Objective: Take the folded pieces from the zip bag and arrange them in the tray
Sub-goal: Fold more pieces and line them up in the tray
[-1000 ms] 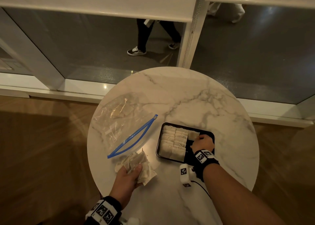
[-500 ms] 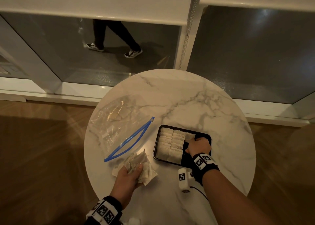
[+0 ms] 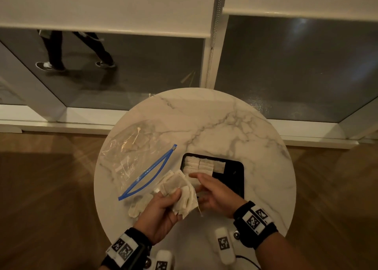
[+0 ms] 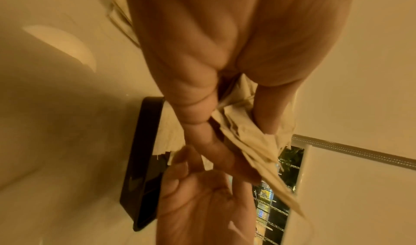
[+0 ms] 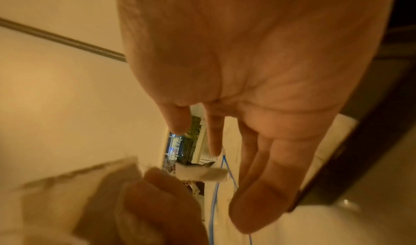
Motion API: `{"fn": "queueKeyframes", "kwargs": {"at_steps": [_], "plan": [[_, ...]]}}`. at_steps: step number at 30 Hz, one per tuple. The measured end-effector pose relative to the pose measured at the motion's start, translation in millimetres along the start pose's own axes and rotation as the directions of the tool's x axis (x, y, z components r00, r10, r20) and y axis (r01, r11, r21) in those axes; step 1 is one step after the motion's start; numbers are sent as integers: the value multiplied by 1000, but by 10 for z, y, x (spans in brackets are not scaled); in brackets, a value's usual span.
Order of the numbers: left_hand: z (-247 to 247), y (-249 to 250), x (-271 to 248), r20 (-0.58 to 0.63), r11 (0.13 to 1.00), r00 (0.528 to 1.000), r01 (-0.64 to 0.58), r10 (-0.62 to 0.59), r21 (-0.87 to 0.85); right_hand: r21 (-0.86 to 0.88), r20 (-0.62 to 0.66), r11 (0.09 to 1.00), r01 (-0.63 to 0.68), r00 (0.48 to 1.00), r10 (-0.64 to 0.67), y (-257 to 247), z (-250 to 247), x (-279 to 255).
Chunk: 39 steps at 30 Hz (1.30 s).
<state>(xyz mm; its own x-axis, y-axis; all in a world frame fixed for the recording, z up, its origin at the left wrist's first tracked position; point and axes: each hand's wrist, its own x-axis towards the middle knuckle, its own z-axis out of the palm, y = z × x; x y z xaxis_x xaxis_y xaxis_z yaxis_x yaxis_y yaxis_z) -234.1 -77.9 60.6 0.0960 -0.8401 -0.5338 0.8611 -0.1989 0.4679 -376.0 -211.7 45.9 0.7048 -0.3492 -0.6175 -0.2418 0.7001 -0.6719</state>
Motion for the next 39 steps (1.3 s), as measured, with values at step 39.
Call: {"fn": "queueKeyframes", "kwargs": {"at_steps": [39], "plan": [[-494, -203, -64, -185, 855, 982, 61, 42, 516, -137, -501, 957, 255, 816, -289, 192, -327, -48]]}}
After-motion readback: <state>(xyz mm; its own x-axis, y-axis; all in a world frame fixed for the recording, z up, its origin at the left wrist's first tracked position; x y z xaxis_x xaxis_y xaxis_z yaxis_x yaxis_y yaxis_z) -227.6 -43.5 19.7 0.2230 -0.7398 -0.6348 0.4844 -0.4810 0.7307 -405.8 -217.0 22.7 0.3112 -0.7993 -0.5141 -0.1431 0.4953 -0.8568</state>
